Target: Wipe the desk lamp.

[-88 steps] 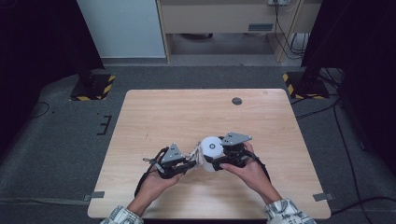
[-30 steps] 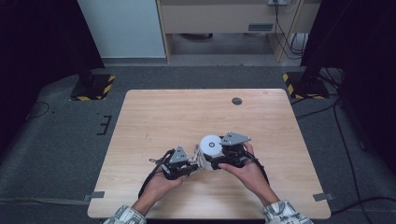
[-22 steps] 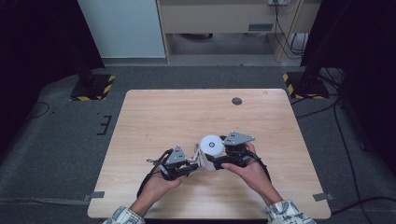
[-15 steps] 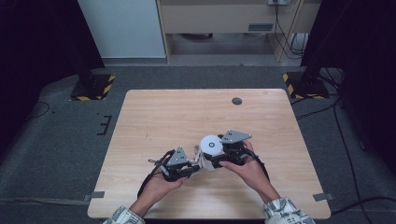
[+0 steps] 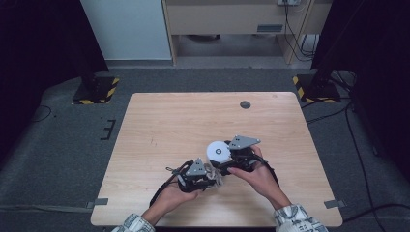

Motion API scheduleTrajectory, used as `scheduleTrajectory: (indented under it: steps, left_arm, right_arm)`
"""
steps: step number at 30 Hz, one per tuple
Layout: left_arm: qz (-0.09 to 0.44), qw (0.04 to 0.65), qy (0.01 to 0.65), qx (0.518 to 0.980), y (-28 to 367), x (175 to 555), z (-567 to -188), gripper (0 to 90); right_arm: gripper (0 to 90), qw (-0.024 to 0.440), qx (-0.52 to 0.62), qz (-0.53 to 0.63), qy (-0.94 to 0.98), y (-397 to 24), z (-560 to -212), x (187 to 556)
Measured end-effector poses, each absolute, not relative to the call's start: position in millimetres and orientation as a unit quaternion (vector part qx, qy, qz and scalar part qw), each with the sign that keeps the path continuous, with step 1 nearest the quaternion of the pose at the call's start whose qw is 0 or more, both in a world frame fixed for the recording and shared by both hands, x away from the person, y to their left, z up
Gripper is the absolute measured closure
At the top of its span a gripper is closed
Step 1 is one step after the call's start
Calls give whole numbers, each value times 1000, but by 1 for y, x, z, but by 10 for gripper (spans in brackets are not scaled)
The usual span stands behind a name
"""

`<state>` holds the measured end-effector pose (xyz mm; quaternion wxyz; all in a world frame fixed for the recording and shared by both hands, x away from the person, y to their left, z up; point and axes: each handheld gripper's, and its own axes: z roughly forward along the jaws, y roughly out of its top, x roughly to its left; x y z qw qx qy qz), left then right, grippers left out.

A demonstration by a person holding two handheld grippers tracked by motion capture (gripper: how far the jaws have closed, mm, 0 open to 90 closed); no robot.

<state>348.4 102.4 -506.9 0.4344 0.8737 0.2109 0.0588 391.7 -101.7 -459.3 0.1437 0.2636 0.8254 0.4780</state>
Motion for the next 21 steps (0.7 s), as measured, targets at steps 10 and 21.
scheduleTrajectory:
  steps: [10, 21]
  left_arm:
    - [59, 473, 191, 858, 110, 345, -492, 771]
    - [46, 442, 205, 872, 108, 349, -503, 771]
  right_arm:
    - [93, 132, 260, 477, 829, -101, -459, 391]
    - [93, 134, 259, 476, 830, -100, -459, 390]
